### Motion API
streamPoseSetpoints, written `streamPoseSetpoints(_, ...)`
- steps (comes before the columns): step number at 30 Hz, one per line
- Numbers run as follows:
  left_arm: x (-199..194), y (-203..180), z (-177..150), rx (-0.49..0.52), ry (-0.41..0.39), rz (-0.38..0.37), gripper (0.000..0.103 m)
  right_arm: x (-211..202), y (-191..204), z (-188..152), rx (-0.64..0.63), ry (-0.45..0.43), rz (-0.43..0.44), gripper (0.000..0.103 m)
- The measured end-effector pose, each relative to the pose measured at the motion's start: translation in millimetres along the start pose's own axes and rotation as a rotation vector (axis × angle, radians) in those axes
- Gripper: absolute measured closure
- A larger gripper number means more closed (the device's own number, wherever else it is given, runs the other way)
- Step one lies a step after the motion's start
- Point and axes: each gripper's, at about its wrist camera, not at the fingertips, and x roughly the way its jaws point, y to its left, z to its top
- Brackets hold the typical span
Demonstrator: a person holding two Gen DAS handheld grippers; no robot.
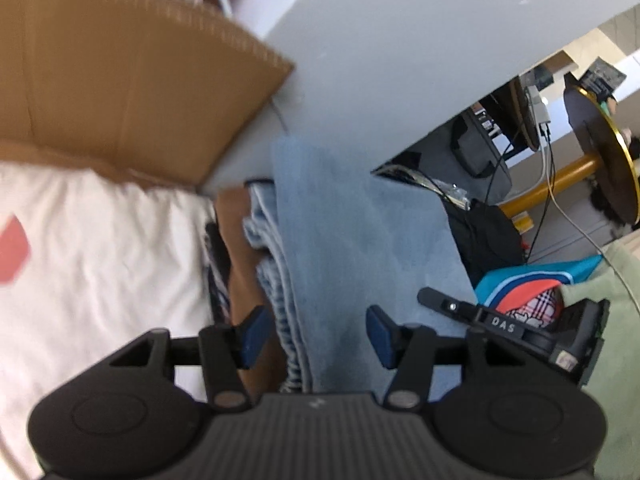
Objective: Fold clothes
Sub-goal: 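Lower the folded stack onto the brown cardboard and open the left gripper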
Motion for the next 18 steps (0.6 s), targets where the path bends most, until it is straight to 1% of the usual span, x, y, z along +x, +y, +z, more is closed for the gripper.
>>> streamPoseSetpoints(4,-13.7,-10.4,16.1,0.094,-0.013,0.062,0.047,-1.5,0.3,0.3,-0.001,-0.001,-0.002,0.079)
streamPoseSetpoints(10,-12.3,-42.3,36.4,0.238,-0.007,0.137,0.048,1.6,8.1,3.5,-0.009,0.001,-0.006,0.079)
streamPoseSetpoints(14,-10.8,-66.4,40.5,0.342,-0.018,0.163,0.048,2.2,9.6,4.1,-0.007,-0.002,-0.006,0.079)
streamPoseSetpoints(18,-6.0,-87.4,42.8,0.414,-0.021,0.168,0.048,2.1,11.0,4.4,-0.013,-0.002,-0.007,0.079)
